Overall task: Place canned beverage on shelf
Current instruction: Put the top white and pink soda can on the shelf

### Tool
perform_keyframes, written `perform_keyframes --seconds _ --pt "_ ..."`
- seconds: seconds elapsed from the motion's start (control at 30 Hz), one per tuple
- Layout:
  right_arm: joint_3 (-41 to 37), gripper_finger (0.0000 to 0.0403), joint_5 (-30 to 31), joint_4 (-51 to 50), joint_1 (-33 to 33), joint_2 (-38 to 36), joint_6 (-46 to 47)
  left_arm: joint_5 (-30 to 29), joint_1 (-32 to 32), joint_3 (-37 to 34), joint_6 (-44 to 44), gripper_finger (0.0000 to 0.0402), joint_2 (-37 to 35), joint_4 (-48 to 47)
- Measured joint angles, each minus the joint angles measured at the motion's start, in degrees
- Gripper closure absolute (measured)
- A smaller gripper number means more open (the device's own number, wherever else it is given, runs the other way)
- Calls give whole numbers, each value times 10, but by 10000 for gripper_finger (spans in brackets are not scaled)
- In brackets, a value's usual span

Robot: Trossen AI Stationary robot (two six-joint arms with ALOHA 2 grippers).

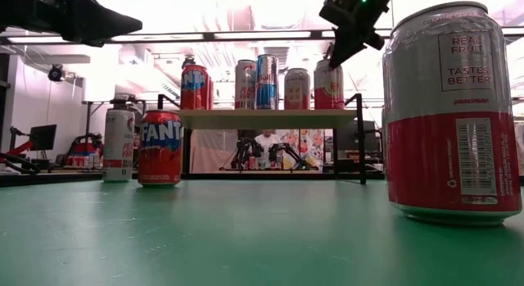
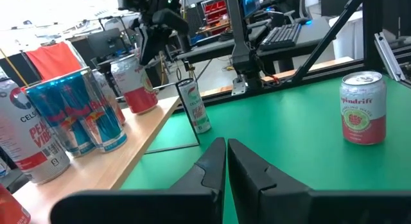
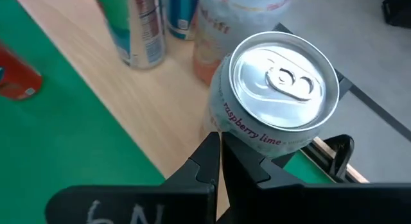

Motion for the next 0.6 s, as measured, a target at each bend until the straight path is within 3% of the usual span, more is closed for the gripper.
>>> perform_keyframes --seconds 0.6 --pt "19 394 -1 7 1 14 5 -2 0 0 -12 402 0 1"
